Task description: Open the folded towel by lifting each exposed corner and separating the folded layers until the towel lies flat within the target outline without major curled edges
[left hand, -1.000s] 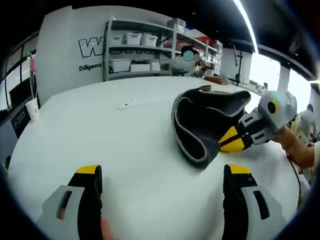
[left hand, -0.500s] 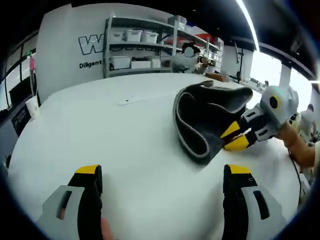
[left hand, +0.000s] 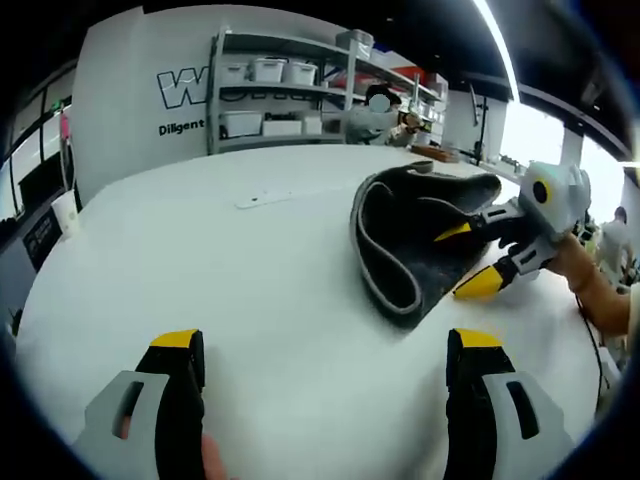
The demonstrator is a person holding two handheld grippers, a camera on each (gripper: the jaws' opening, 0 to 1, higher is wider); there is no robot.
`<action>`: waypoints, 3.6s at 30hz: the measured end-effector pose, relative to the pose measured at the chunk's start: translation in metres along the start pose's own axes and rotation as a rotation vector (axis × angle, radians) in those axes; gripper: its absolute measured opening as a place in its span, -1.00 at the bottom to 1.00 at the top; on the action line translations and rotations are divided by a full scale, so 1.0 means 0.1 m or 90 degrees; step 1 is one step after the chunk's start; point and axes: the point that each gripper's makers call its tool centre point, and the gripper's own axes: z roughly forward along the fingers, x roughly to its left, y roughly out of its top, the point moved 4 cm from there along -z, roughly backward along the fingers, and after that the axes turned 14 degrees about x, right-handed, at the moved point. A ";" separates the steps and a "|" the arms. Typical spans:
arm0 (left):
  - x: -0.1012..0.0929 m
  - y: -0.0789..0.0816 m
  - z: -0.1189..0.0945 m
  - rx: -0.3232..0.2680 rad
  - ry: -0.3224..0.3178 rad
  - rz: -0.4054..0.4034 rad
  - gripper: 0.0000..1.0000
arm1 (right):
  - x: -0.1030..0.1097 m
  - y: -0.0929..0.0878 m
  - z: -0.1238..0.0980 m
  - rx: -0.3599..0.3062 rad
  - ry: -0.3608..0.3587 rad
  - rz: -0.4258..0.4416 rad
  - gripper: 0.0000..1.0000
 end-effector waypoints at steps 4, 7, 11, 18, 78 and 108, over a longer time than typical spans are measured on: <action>0.00 0.00 0.01 0.001 0.000 0.000 0.98 | 0.00 0.02 -0.04 -0.010 0.006 0.015 -0.20; 0.01 0.00 0.01 0.002 -0.001 -0.001 0.98 | -0.01 0.04 -0.08 -0.019 0.020 0.038 -0.11; 0.00 -0.01 0.01 0.003 -0.001 -0.001 0.98 | -0.04 0.05 -0.14 -0.024 0.031 0.049 -0.05; 0.00 -0.01 0.01 0.004 -0.001 -0.001 0.98 | -0.08 0.08 -0.28 -0.032 0.051 0.061 0.17; -0.18 0.11 -0.11 -0.012 -0.017 0.074 0.99 | -0.43 -0.01 -1.41 -0.058 -0.060 0.105 0.99; -0.21 0.09 -0.13 -0.011 -0.017 0.074 0.99 | -0.94 -0.45 -1.25 0.028 -0.200 0.142 -0.39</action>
